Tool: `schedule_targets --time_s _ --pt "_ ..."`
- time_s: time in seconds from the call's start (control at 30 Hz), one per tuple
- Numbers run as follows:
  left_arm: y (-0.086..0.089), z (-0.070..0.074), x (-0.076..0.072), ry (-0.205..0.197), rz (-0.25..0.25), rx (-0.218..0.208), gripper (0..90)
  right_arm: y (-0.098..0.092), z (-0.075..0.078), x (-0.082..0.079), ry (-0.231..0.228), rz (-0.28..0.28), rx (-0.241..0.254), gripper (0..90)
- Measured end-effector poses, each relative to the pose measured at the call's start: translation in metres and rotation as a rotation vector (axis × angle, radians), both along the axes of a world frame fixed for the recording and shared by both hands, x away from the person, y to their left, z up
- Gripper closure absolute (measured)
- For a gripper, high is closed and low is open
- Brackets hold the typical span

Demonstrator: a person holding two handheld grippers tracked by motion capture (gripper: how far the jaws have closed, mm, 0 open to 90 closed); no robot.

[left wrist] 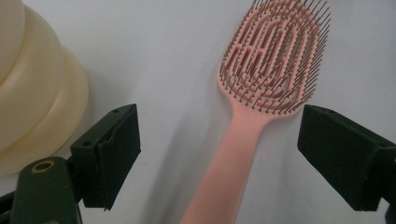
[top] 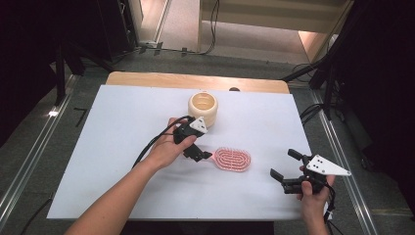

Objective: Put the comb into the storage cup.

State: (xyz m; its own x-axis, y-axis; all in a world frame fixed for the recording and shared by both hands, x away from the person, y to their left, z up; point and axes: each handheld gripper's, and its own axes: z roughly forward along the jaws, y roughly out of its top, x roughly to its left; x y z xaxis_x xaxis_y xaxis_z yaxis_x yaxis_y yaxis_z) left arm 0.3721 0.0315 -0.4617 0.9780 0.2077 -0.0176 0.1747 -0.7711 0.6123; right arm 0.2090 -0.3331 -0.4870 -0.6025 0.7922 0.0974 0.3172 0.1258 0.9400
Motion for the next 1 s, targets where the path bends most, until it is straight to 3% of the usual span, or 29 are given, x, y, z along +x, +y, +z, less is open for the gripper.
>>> schedule_targets --time_s 0.27,0.37,0.43,0.53,1.0 --pt "-0.013 -0.008 0.001 0.031 -0.044 0.103 17.7 0.001 -0.001 0.001 0.007 0.004 -0.005 0.0" --pt "-0.019 -0.009 0.003 0.069 -0.046 0.139 18.9 0.001 -0.001 0.001 0.003 0.007 -0.012 0.0" --pt "-0.023 -0.011 0.003 0.102 -0.066 0.185 25.3 0.002 -0.001 0.001 0.003 0.008 -0.011 0.0" --pt "-0.026 -0.013 0.002 0.093 -0.09 0.25 27.2 0.002 0.0 0.001 0.0 0.006 -0.013 0.0" --pt "-0.042 -0.013 0.001 0.038 -0.129 0.344 52.3 0.002 -0.001 0.001 0.007 0.006 -0.012 0.0"
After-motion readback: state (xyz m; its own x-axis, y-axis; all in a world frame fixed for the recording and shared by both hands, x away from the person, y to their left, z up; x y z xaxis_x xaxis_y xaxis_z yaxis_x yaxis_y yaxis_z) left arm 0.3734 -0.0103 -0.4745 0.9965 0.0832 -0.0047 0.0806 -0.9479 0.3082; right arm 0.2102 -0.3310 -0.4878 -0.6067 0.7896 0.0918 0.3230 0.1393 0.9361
